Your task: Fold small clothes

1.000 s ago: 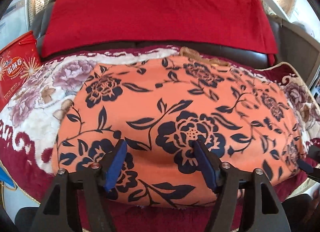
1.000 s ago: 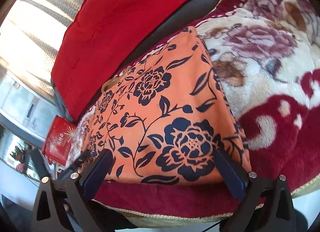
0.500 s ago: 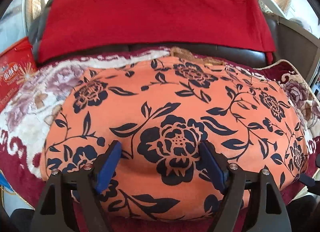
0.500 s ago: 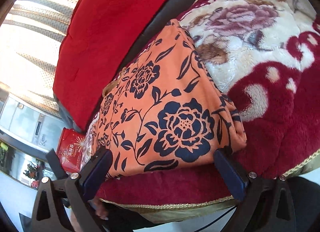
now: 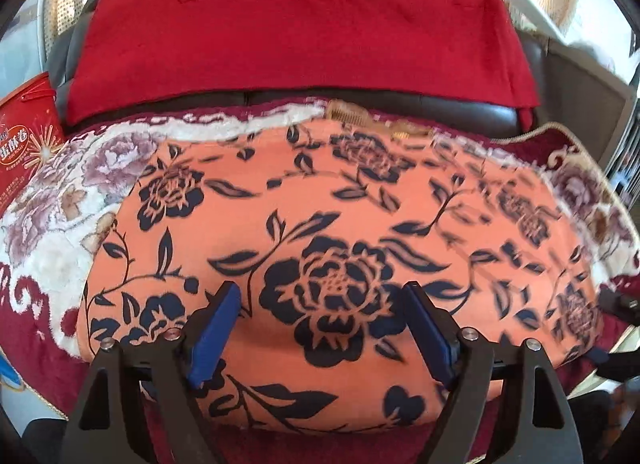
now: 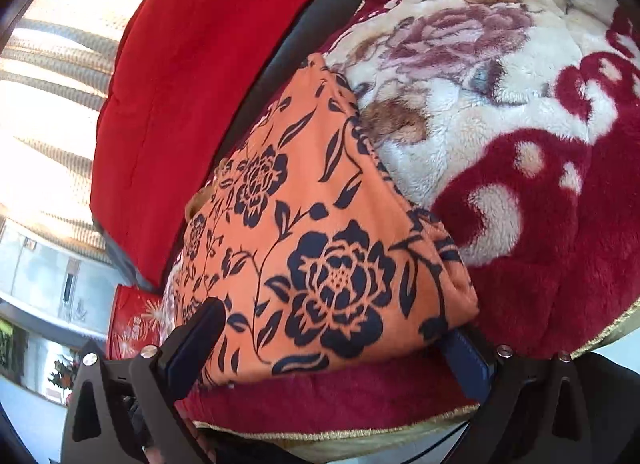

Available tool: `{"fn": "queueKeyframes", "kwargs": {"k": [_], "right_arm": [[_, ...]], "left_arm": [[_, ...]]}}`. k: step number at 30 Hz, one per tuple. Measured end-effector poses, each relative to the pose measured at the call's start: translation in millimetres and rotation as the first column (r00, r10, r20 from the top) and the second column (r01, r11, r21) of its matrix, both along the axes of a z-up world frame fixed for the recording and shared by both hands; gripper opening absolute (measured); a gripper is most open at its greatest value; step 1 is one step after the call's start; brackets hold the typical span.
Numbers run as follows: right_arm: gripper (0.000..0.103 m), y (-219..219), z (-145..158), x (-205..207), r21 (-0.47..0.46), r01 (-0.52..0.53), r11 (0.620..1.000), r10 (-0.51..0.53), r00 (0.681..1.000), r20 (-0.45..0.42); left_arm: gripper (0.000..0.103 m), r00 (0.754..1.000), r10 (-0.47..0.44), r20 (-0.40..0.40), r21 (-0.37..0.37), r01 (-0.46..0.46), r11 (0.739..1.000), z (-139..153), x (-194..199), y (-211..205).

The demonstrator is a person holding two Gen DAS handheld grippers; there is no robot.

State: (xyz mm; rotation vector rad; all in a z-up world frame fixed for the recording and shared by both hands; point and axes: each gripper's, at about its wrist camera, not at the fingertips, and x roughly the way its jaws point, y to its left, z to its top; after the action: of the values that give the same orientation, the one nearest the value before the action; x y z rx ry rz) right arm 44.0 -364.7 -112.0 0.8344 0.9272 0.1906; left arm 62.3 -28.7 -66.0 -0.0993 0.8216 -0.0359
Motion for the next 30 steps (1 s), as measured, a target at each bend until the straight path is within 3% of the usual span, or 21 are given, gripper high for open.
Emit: {"fn": "queueKeyframes", "kwargs": {"k": [3, 6, 10, 12, 14, 18, 20, 22, 23, 25, 30], "right_arm": [[0.103, 2, -1, 0, -0.005, 0.011, 1.000, -0.011, 1.000, 0.006], [0.103, 1, 0, 0, 0.001, 0.019, 1.000, -0.019, 1.000, 0.007], [0.103, -1, 1, 1, -0.011, 0.014, 1.000, -0.014, 1.000, 0.009], [0.103, -1, 2, 2, -0.016, 0.018, 1.000, -0.018, 1.000, 0.011], [0.103, 0, 3, 4, -0.027, 0.021, 0.999, -0.021, 1.000, 0.013], [0.102, 6, 9, 8, -0.076, 0.010, 0.997, -0.007, 0.999, 0.038], [0.098, 13, 13, 10, -0.126, -0.009, 0.992, 0.016, 0.998, 0.054], [0.073, 19, 15, 13, -0.168, -0.029, 0.985, 0.038, 0.998, 0.054], [0.070, 22, 15, 16, -0.183, -0.037, 0.982, 0.046, 0.998, 0.045], [0.070, 24, 12, 21, -0.181, -0.041, 0.983, 0.048, 0.998, 0.034], [0.081, 24, 8, 27, -0.131, -0.028, 0.991, 0.032, 0.999, 0.031]], "left_arm": [[0.084, 0.999, -0.015, -0.042, 0.033, 0.016, 0.999, -13, 6, -4], [0.088, 1.000, -0.021, -0.008, 0.084, 0.022, 0.996, -16, 0, -9], [0.088, 1.000, -0.011, 0.003, 0.033, 0.010, 0.999, -2, -5, -7], [0.088, 1.000, -0.007, 0.023, 0.049, 0.006, 0.999, 0, -7, -8], [0.089, 0.999, -0.026, -0.022, 0.065, 0.027, 0.998, -12, -2, -11], [0.092, 0.999, -0.029, 0.023, 0.097, 0.027, 0.995, -16, -7, -15], [0.093, 0.999, -0.032, 0.020, 0.093, 0.030, 0.995, -16, -6, -14], [0.094, 0.999, -0.036, 0.016, 0.085, 0.034, 0.996, -15, -5, -14], [0.094, 0.999, -0.039, 0.012, 0.084, 0.037, 0.996, -14, -5, -13], [0.094, 0.999, -0.045, 0.001, 0.076, 0.045, 0.996, -13, -1, -10], [0.093, 1.000, -0.018, 0.000, 0.033, 0.018, 0.999, -7, 2, 4]]}}
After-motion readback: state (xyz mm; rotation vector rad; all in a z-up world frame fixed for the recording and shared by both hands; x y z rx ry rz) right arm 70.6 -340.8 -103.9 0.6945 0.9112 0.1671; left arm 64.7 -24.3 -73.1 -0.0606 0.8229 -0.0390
